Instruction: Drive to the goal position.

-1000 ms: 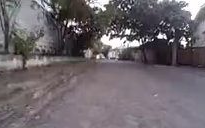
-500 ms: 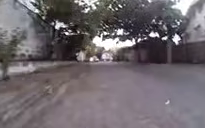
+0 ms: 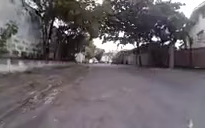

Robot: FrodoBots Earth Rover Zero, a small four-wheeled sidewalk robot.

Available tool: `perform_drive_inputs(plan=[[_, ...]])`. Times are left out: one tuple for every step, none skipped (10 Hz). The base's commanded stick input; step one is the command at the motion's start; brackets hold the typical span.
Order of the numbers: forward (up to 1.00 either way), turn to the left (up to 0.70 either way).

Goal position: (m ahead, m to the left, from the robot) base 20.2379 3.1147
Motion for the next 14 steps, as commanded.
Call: perform_drive_inputs(plan=[[1.00, 0.00], [1.00, 0.00], [1.00, 0.00], [1.00, 0.00], [1.00, 0.00], [1.00, 0.00], [1.00, 0.00], [1.00, 0.00], [1.00, 0.00], [1.00, 0.00], [1.00, 0.00], [1.00, 0.00], [1.00, 0.00], [1.00, 0.00]])
